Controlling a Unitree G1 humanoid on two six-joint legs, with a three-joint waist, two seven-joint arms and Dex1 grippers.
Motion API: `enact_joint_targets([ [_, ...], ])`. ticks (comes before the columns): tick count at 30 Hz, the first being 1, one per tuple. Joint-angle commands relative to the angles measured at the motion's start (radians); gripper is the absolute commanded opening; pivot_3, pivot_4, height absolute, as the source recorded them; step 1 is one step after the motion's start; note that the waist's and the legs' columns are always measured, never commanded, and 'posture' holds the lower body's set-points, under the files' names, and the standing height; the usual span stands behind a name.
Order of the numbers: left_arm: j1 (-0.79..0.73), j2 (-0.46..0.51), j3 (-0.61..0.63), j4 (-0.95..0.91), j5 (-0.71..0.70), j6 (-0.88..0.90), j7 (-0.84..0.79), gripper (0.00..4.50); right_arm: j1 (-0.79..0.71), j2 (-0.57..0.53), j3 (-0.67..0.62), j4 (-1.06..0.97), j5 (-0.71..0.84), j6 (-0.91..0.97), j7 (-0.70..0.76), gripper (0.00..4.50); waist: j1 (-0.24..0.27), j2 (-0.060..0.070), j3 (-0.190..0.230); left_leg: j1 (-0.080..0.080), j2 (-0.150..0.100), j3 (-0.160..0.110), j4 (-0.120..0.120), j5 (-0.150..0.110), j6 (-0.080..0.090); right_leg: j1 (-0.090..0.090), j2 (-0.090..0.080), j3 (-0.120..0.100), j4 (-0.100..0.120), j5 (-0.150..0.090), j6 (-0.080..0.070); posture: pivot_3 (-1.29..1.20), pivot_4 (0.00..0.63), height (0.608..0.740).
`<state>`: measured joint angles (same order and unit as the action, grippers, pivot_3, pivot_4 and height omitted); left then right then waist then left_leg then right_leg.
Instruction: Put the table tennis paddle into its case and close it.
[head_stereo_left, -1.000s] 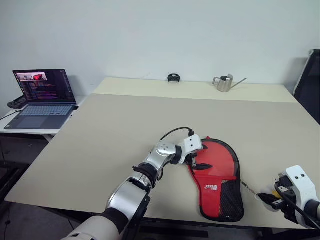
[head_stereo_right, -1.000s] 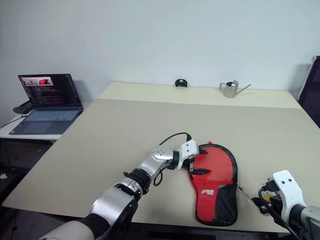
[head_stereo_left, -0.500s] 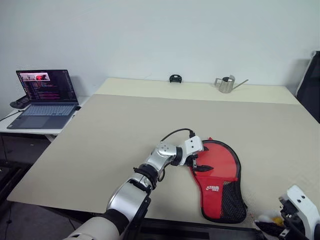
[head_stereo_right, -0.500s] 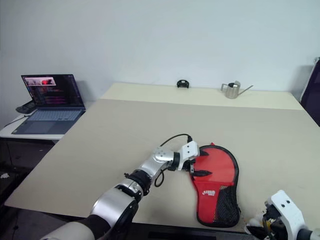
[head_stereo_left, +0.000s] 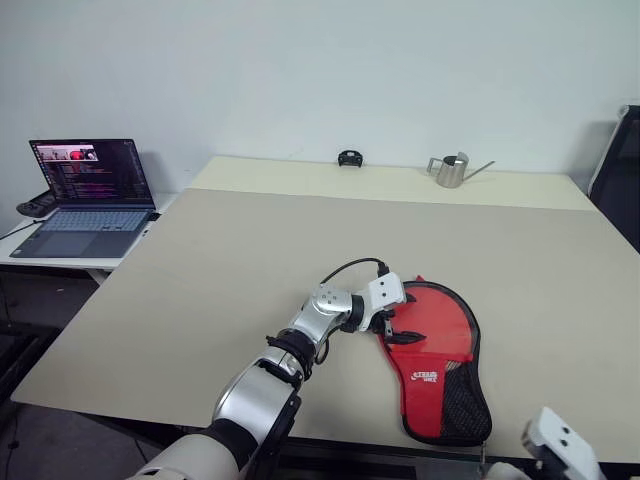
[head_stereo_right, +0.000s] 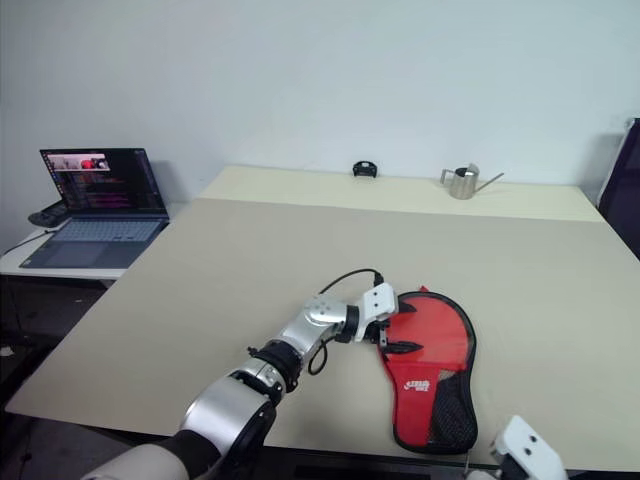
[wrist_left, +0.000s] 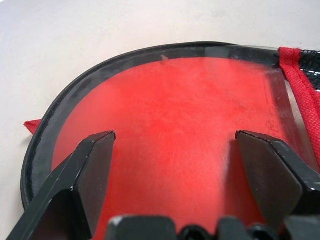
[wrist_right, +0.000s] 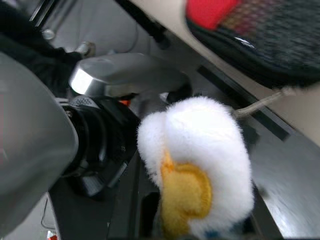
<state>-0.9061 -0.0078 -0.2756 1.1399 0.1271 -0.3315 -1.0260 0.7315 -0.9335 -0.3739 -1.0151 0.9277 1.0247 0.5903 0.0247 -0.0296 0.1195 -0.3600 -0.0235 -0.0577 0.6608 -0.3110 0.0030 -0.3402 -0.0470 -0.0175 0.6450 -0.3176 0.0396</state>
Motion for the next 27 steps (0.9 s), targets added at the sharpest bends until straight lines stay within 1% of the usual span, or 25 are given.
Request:
enact_joint_targets([
  [1, 0.091, 0.007, -0.11, 0.1, 0.12, 0.068, -0.043, 4.21, -0.07, 0.004, 0.113, -0.032, 0.045, -0.011, -0.058, 0.56, 0.0, 0.0, 0.0, 0.0, 0.0, 0.0, 0.0, 0.0, 0.0, 0.0, 0.0, 0.0, 0.0, 0.0, 0.0, 0.0, 0.15, 0.74],
  [6, 0.089, 0.005, -0.11, 0.097, 0.119, 0.069, -0.043, 4.21, -0.215, 0.022, 0.21, -0.001, 0.012, 0.021, -0.117, 0.56, 0.0, -0.001, 0.0, 0.001, 0.0, 0.0, 0.0, 0.0, 0.0, 0.0, -0.001, 0.0, 0.0, 0.0, -0.001, 0.0, 0.15, 0.74],
  [10, 0.09, 0.007, -0.107, 0.095, 0.117, 0.071, -0.041, 4.21, -0.229, 0.02, 0.211, 0.016, 0.016, 0.034, -0.128, 0.56, 0.001, -0.001, 0.0, 0.0, -0.001, -0.001, 0.0, 0.0, 0.0, 0.0, -0.001, -0.001, 0.0, 0.0, -0.001, 0.0, 0.15, 0.74],
  [12, 0.091, 0.01, -0.106, 0.095, 0.117, 0.07, -0.039, 4.21, -0.219, 0.018, 0.193, 0.015, 0.016, 0.034, -0.13, 1.28, 0.001, -0.001, 0.0, 0.0, -0.001, -0.001, 0.0, 0.0, 0.0, 0.0, -0.001, -0.001, 0.0, 0.0, -0.001, 0.0, 0.15, 0.74],
  [14, 0.091, 0.011, -0.106, 0.094, 0.117, 0.07, -0.037, 4.21, -0.206, 0.011, 0.176, 0.009, 0.009, 0.025, -0.123, 1.81, 0.001, -0.001, 0.0, 0.0, -0.001, -0.001, 0.0, 0.0, 0.0, 0.0, -0.002, -0.001, 0.0, 0.0, -0.001, 0.0, 0.15, 0.74],
  [15, 0.091, 0.011, -0.106, 0.094, 0.117, 0.071, -0.037, 4.21, -0.198, 0.01, 0.165, 0.005, 0.008, 0.017, -0.117, 2.17, 0.001, -0.001, 0.0, 0.0, -0.001, -0.001, 0.0, 0.0, 0.0, 0.0, -0.002, -0.001, 0.0, 0.0, -0.001, 0.0, 0.15, 0.74],
  [20, 0.091, 0.011, -0.105, 0.094, 0.116, 0.071, -0.034, 4.21, -0.1, 0.021, 0.031, -0.019, 0.014, -0.037, -0.058, 2.17, 0.001, -0.002, 0.0, 0.0, -0.001, -0.001, 0.0, 0.0, 0.0, 0.0, -0.002, -0.001, 0.0, 0.0, -0.001, 0.0, 0.15, 0.74],
  [22, 0.092, 0.011, -0.106, 0.094, 0.117, 0.071, -0.034, 4.21, -0.037, 0.029, -0.037, -0.024, 0.014, -0.051, -0.027, 2.17, 0.002, -0.002, 0.0, 0.0, -0.001, -0.001, 0.0, 0.0, 0.0, 0.001, -0.002, -0.001, 0.0, 0.0, -0.001, 0.0, 0.15, 0.74],
  [24, 0.091, 0.012, -0.106, 0.095, 0.117, 0.07, -0.033, 4.21, 0.005, 0.036, -0.078, -0.026, 0.009, -0.062, -0.005, 2.17, 0.001, -0.002, 0.0, 0.001, -0.001, -0.001, 0.0, 0.0, 0.0, 0.001, -0.002, -0.001, 0.0, 0.0, 0.0, 0.0, 0.15, 0.74],
  [27, 0.088, 0.006, -0.106, 0.097, 0.118, 0.071, -0.033, 4.21, 0.062, 0.064, -0.161, -0.031, 0.048, -0.087, 0.018, 2.17, 0.001, -0.002, 0.0, 0.001, -0.001, -0.001, 0.0, 0.0, 0.0, 0.002, -0.002, -0.001, 0.0, 0.0, 0.0, 0.0, 0.15, 0.74],
])
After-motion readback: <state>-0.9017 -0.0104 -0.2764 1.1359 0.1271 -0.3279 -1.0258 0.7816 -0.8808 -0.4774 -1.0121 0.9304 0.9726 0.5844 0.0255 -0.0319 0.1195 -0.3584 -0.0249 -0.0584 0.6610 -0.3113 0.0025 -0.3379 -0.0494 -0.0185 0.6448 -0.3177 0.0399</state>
